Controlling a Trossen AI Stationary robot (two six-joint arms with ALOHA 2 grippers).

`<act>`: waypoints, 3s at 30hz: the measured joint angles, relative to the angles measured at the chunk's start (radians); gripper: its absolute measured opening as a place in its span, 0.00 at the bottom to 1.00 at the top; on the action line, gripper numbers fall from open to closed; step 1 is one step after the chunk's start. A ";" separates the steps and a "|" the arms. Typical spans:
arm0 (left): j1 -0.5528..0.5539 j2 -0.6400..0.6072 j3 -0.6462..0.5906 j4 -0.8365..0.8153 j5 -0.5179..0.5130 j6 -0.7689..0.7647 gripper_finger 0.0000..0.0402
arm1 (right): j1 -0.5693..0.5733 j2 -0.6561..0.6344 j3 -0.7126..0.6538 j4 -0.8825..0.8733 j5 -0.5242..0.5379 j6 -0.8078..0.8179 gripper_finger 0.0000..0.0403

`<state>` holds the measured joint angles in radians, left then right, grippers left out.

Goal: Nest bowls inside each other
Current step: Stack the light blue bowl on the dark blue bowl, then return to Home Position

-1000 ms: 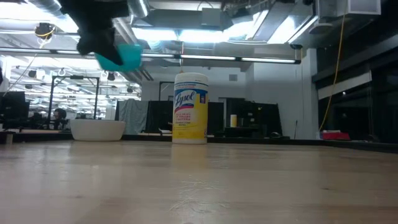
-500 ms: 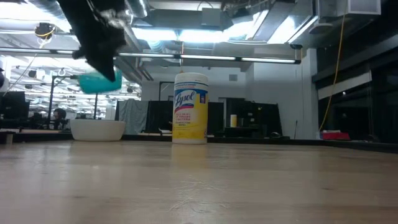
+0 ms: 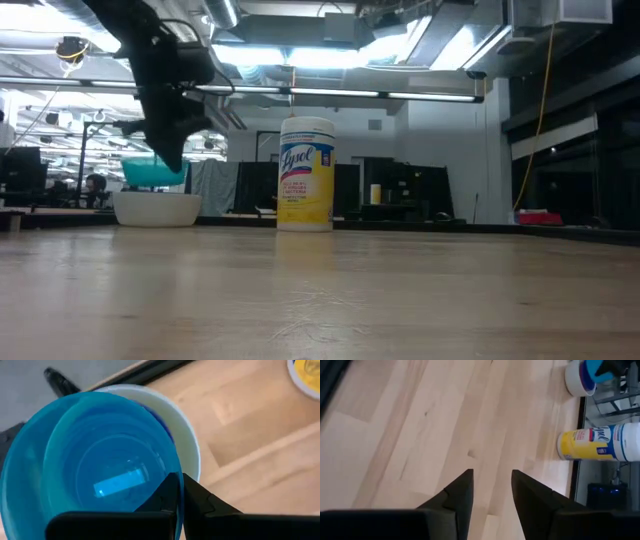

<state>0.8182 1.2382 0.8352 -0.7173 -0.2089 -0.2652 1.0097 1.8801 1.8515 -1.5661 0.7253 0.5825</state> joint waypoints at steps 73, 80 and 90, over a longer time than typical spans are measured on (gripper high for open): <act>-0.452 -1.184 -0.826 1.034 0.380 0.340 0.36 | 0.241 -1.224 -1.371 0.045 0.845 1.213 0.43; -0.533 -1.182 -0.826 1.035 0.462 0.348 0.36 | 0.256 -1.167 -1.420 0.187 0.849 1.118 0.44; -0.705 -1.116 -0.826 1.023 0.169 0.464 0.36 | 0.237 -1.106 -1.567 0.303 0.845 1.187 0.37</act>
<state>0.1134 0.1220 0.0090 0.3057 -0.0395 0.1992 1.2463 0.7737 0.2843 -1.2629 1.5705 1.7696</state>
